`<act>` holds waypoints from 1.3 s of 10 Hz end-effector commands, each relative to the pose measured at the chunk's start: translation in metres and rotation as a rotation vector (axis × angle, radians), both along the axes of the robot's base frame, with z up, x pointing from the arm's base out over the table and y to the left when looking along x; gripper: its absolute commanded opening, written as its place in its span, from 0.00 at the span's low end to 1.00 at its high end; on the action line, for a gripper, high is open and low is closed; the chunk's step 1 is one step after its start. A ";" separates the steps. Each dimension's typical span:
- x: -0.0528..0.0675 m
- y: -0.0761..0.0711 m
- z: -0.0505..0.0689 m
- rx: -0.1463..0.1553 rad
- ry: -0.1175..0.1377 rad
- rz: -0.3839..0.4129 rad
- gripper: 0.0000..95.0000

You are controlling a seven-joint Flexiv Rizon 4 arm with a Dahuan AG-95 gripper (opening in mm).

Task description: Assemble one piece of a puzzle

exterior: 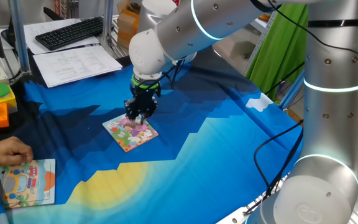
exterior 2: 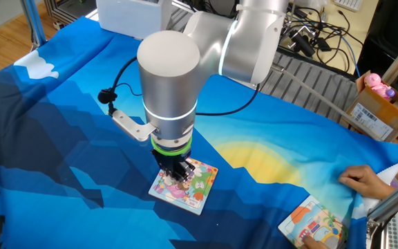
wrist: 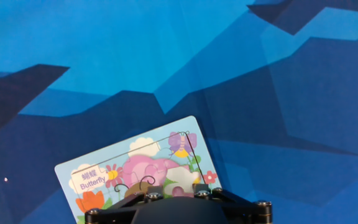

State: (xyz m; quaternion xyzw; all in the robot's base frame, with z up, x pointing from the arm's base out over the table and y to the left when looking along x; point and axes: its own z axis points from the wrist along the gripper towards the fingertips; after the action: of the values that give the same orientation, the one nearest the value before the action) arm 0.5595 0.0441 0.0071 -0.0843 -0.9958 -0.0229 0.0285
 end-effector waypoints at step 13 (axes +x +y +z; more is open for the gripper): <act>0.003 -0.001 0.003 -0.006 0.009 0.003 0.20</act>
State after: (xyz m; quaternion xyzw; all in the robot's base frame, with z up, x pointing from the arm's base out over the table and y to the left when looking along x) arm 0.5626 0.0433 0.0093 -0.0829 -0.9958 -0.0194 0.0326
